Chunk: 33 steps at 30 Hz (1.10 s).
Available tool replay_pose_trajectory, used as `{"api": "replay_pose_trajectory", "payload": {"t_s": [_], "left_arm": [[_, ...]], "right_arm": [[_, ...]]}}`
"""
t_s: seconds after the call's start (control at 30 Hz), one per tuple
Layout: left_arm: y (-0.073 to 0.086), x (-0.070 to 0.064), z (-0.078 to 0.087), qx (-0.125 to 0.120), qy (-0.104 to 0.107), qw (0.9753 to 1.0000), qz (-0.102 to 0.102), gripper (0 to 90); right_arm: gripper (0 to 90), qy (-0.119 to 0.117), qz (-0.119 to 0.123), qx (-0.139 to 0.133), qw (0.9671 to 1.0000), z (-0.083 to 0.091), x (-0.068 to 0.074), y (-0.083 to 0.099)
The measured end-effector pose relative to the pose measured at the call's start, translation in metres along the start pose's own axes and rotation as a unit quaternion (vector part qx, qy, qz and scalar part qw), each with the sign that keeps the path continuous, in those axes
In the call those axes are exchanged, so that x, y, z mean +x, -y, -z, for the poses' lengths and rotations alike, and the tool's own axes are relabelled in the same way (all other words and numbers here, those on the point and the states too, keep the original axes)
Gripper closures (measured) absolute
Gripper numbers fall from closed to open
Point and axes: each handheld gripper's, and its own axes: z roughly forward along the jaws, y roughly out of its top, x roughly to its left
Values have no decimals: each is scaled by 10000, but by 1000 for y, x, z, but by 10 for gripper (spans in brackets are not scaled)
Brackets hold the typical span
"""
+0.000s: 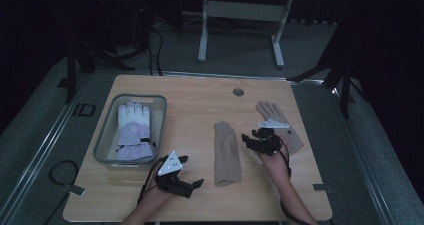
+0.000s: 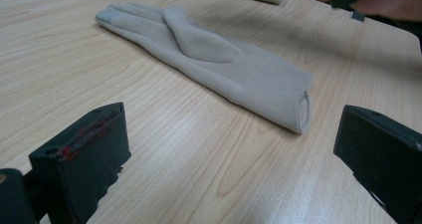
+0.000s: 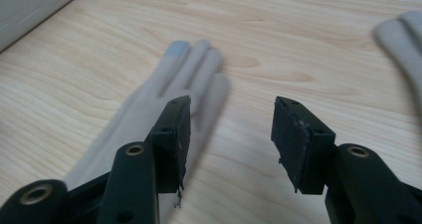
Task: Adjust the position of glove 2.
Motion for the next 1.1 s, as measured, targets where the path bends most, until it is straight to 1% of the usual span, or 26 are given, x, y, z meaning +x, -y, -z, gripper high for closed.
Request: {"api": "replay_pose_trajectory", "payload": {"t_s": [0.03,0.07,0.1,0.13,0.17,0.2,0.27,0.3,0.33,0.37,0.4,0.43,0.47,0.5,0.57,0.7,0.73,0.83,0.87,0.9,0.93,0.97,1.1], "left_arm": [[0,0,0,4,-2,10000,4,10],[0,0,0,28,-6,10000,11,10],[1,0,0,38,-3,10000,8,10],[1,0,0,34,1,10000,10,10],[1,0,0,51,0,10000,16,10],[1,0,-1,52,1,10000,14,10],[1,1,-1,44,4,10000,30,9],[1,1,-1,41,8,10000,31,10],[1,1,-1,39,6,10000,32,10],[1,1,-1,48,12,10000,36,10],[1,1,-1,47,13,10000,35,10],[1,1,-1,45,12,10000,30,10],[1,1,-1,49,18,10000,36,10],[1,1,-1,49,23,10000,37,10],[1,1,-1,52,30,10000,38,10],[1,0,-1,43,46,10000,29,10],[1,0,-1,38,50,10000,32,9],[0,0,-1,32,58,10000,27,10],[0,0,-1,36,54,10000,28,10],[0,0,-1,23,61,10000,29,10],[0,0,0,11,46,10000,25,10],[0,0,0,11,46,10000,25,9],[0,1,1,-42,20,10000,28,9]], "right_arm": [[495,0,0,0,10000,0,0,0],[495,49,46,-8,10000,2,-4,-1],[493,67,82,-24,9999,7,-17,-2],[493,67,82,-24,9999,7,-17,-2],[493,134,114,-18,9998,11,-27,-3],[493,134,114,-18,9998,11,-27,-3],[496,166,99,0,9998,15,-37,-3],[504,219,107,36,9997,17,-47,-3],[504,219,107,36,9997,17,-47,-3],[505,204,101,38,9997,18,-51,-3],[512,263,73,29,9996,19,-60,-3],[512,263,73,29,9996,19,-60,-3],[515,299,14,21,9995,20,-69,-4],[515,299,14,21,9995,20,-69,-4],[515,321,9,22,9995,21,-76,-5],[518,430,21,35,9991,20,-92,-8],[518,419,-2,64,9991,19,-96,-8],[517,457,43,118,9989,15,-106,-10],[518,452,14,139,9989,12,-113,-10],[518,452,14,139,9989,12,-113,-10],[521,466,6,187,9987,9,-119,-10],[521,466,6,187,9987,9,-119,-10],[521,547,-15,270,9981,2,-131,-10]]}}
